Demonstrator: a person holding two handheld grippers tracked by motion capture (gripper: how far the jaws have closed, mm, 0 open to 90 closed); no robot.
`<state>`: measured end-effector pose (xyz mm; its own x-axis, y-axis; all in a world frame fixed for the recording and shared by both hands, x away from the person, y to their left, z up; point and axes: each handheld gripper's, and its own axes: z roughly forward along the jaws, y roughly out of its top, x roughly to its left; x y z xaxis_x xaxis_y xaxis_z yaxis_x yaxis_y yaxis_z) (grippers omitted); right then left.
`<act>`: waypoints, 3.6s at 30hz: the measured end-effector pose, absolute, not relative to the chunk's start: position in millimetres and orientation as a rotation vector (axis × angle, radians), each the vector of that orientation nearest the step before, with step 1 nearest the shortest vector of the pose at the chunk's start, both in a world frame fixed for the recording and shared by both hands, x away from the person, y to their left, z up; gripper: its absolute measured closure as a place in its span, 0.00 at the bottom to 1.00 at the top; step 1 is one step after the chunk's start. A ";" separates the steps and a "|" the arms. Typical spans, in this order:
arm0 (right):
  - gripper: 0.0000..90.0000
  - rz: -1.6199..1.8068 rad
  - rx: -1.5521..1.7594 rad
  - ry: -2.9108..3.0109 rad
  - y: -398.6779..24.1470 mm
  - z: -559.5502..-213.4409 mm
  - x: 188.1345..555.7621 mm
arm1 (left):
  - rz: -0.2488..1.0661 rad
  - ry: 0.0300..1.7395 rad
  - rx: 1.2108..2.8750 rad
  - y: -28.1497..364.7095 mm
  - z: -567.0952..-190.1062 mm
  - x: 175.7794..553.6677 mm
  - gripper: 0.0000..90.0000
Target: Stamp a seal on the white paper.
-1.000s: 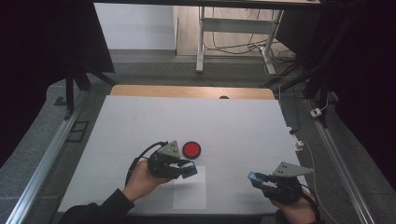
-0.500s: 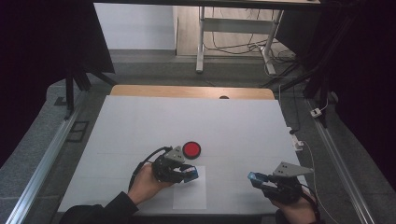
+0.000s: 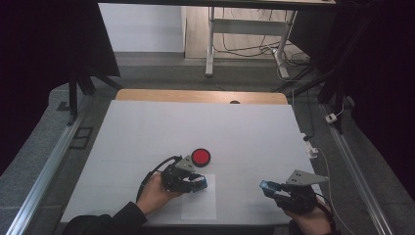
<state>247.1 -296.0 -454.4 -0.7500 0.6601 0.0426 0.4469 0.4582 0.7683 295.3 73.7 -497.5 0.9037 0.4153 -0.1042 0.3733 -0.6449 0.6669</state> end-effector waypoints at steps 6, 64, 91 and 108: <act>0.76 1.173 0.953 2.450 -296.0 -454.4 247.1 | 0.086 0.558 2.351 72.2 -501.1 295.7 0.78; 0.76 1.156 0.943 2.471 -294.1 -455.2 247.7 | 0.117 0.607 2.379 65.2 -506.8 290.2 0.78; 0.75 1.160 0.946 2.475 -295.0 -454.9 247.9 | 0.002 0.642 2.311 76.6 -495.5 301.2 0.77; 0.75 1.167 0.950 2.484 -296.1 -455.0 248.7 | 0.048 0.592 2.276 85.6 -471.1 296.6 0.77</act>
<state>248.7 -296.1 -455.0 -0.7608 0.6463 0.0582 0.4576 0.4707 0.7544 296.6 85.6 -471.1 0.8915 0.4291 -0.1452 0.4004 -0.5965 0.6956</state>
